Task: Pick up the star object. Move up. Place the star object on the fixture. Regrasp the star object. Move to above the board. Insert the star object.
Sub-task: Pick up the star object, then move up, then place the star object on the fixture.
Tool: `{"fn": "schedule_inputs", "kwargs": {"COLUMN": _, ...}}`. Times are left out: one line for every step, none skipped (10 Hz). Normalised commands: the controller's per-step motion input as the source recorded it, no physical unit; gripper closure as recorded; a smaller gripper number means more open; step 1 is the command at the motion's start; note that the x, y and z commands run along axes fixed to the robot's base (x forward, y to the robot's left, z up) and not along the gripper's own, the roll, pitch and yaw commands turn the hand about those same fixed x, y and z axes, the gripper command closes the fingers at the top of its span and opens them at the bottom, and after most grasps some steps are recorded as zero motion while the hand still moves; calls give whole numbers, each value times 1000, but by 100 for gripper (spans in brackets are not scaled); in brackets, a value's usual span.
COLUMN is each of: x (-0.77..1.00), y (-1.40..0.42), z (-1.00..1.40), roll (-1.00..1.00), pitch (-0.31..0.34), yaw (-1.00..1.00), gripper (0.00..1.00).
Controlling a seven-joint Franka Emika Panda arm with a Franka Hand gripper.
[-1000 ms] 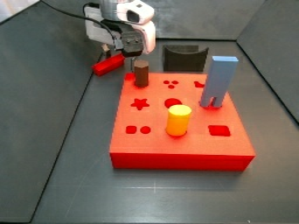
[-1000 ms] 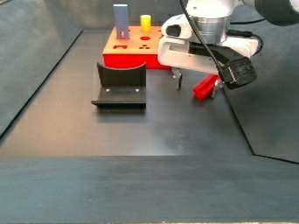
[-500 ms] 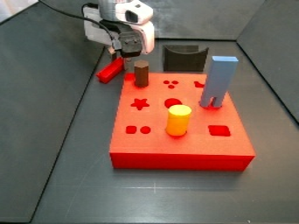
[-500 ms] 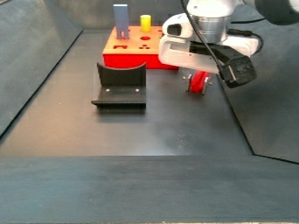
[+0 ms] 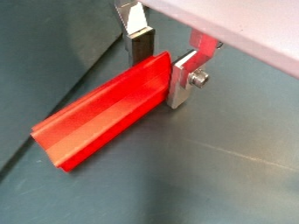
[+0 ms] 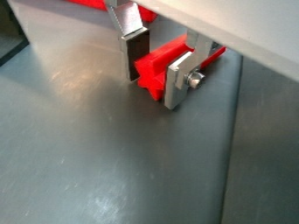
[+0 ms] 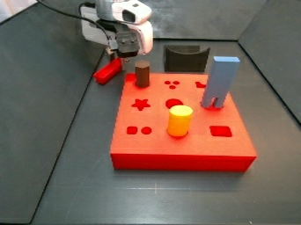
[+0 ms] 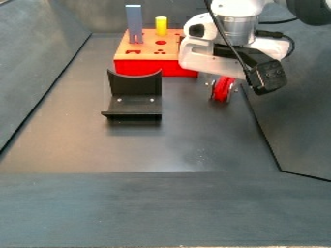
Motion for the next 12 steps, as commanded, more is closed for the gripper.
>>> {"fn": "schedule_inputs", "kwargs": {"x": 0, "y": 0, "z": 0, "roll": 0, "pitch": 0, "yaw": 0, "gripper": 100}}
{"fn": "schedule_inputs", "kwargs": {"x": 0, "y": 0, "z": 833, "roll": 0, "pitch": 0, "yaw": 0, "gripper": 100}}
{"fn": "schedule_inputs", "kwargs": {"x": -77, "y": -3, "z": 735, "roll": -5, "pitch": 38, "yaw": -44, "gripper": 100}}
{"fn": "schedule_inputs", "kwargs": {"x": -79, "y": -5, "z": 674, "roll": -7, "pitch": 30, "yaw": -44, "gripper": 100}}
{"fn": "schedule_inputs", "kwargs": {"x": -54, "y": -3, "z": 522, "roll": -12, "pitch": 23, "yaw": -38, "gripper": 100}}
{"fn": "schedule_inputs", "kwargs": {"x": -30, "y": -3, "z": 338, "roll": -19, "pitch": 33, "yaw": -31, "gripper": 100}}
{"fn": "schedule_inputs", "kwargs": {"x": -21, "y": -2, "z": 194, "roll": -25, "pitch": 38, "yaw": -26, "gripper": 100}}
{"fn": "schedule_inputs", "kwargs": {"x": 0, "y": 0, "z": 1000, "roll": 0, "pitch": 0, "yaw": 0, "gripper": 100}}
{"fn": "schedule_inputs", "kwargs": {"x": 0, "y": -1, "z": 1000, "roll": -3, "pitch": 10, "yaw": 1, "gripper": 100}}
{"fn": "schedule_inputs", "kwargs": {"x": -10, "y": -3, "z": 1000, "roll": -8, "pitch": 23, "yaw": 1, "gripper": 100}}
{"fn": "schedule_inputs", "kwargs": {"x": -14, "y": -6, "z": 1000, "roll": -15, "pitch": 25, "yaw": 1, "gripper": 100}}
{"fn": "schedule_inputs", "kwargs": {"x": -17, "y": -9, "z": 1000, "roll": -21, "pitch": 25, "yaw": 1, "gripper": 100}}
